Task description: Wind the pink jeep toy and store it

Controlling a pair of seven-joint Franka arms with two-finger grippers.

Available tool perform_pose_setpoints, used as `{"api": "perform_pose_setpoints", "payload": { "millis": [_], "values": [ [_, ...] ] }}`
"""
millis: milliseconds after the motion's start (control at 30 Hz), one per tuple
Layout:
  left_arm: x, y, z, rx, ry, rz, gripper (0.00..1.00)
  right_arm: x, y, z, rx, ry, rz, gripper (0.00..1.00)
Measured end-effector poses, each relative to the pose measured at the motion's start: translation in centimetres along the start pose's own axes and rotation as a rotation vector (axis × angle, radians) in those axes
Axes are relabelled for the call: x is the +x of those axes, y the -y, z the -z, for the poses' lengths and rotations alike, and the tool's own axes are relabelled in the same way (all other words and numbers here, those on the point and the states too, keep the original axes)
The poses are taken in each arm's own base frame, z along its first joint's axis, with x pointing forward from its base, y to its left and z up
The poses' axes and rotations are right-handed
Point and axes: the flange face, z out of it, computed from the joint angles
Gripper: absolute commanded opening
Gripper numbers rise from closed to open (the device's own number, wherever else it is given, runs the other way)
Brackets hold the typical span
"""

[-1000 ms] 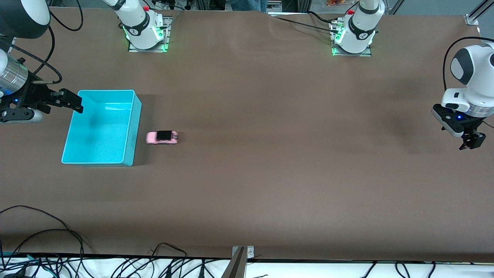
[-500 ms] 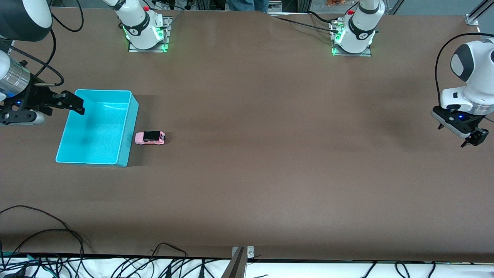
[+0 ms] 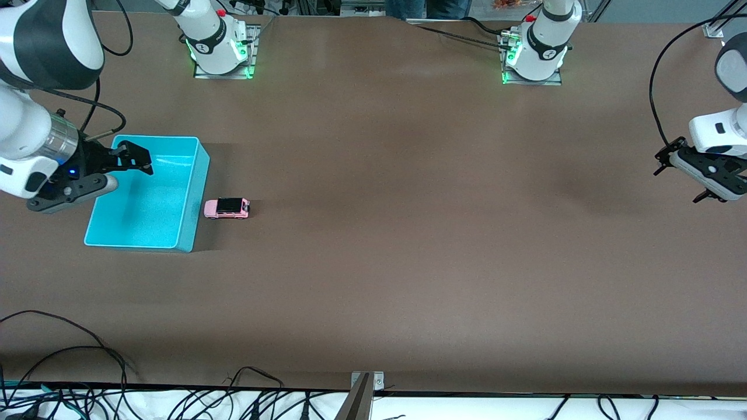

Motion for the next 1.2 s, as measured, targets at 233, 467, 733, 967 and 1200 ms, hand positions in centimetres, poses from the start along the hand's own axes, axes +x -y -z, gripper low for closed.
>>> {"api": "perform_pose_setpoints", "payload": {
  "millis": [233,467,733,967,1200],
  "values": [
    [6.2,-4.1,3.6,-0.019,0.026,0.157,1.0,1.5,0.9,-3.2,0.028,0.047,0.311,1.0],
    [9.1,-6.2,5.4,0.001,0.007,0.248,1.0,4.1,3.1,-8.8,0.069,0.11,0.568,1.0],
    [10.5,-8.1,6.6,0.009,-0.007,0.493,1.0,6.1,4.6,-16.7,0.07,0.109,0.768,1.0],
    [10.8,-9.1,7.3,0.005,0.002,0.652,1.0,5.3,4.8,-23.5,0.068,0.099,0.922,1.0],
    [9.8,-10.0,9.2,-0.031,0.019,0.743,1.0,4.1,5.2,-27.2,0.05,0.075,0.995,1.0]
  ]
}}
